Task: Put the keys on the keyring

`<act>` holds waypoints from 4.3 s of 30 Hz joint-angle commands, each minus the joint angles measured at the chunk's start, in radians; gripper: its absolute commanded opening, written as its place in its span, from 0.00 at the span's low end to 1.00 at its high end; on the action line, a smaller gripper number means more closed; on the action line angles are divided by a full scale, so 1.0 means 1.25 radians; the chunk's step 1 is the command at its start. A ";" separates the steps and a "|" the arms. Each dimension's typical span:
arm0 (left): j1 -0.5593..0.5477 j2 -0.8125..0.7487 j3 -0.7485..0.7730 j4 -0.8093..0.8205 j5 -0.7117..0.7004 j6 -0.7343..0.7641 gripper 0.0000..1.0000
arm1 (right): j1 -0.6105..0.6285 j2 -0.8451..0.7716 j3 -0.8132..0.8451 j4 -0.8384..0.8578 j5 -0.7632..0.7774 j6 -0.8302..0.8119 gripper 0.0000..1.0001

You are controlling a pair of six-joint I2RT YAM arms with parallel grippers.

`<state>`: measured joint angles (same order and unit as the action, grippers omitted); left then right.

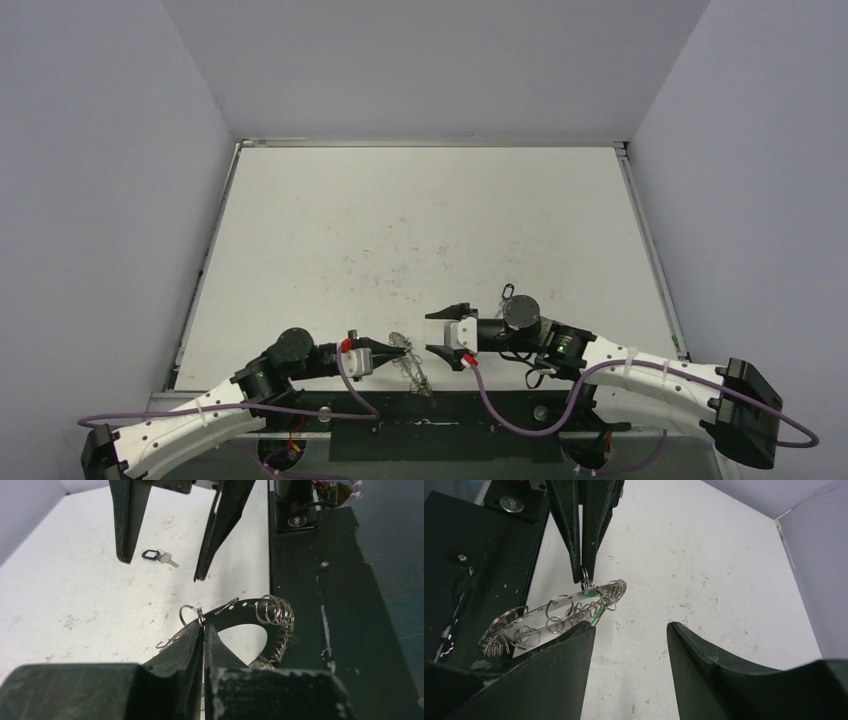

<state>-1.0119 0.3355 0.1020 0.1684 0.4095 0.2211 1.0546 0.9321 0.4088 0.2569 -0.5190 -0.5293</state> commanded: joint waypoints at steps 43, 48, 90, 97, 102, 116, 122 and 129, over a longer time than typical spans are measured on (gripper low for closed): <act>-0.007 0.094 0.072 0.063 -0.110 -0.053 0.00 | -0.393 0.016 0.042 -0.332 0.346 0.791 0.98; -0.007 0.098 0.063 0.078 -0.107 -0.061 0.00 | -0.510 0.030 0.006 -0.325 0.243 0.824 0.98; -0.013 0.117 0.056 0.092 -0.106 -0.062 0.00 | -0.772 0.333 -0.031 -0.113 -0.116 0.901 0.11; -0.013 0.109 0.051 0.090 -0.110 -0.066 0.00 | -0.741 0.311 -0.010 -0.117 -0.136 0.892 0.08; -0.013 0.105 0.051 0.085 -0.109 -0.069 0.00 | -0.741 0.272 -0.006 -0.170 -0.078 0.885 0.21; -0.013 0.096 0.051 0.074 -0.112 -0.067 0.00 | -0.724 0.302 -0.014 -0.163 -0.049 0.902 0.28; -0.014 0.088 0.052 0.060 -0.111 -0.069 0.00 | -0.684 0.329 -0.009 -0.143 -0.031 0.909 0.18; -0.014 0.077 0.054 0.039 -0.114 -0.071 0.00 | -0.676 0.300 0.010 -0.190 -0.005 0.884 0.00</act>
<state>-1.0252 0.4454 0.1570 0.1997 0.2691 0.1413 0.1989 1.3350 0.3817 0.0505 -0.5762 0.6079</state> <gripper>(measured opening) 0.010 0.018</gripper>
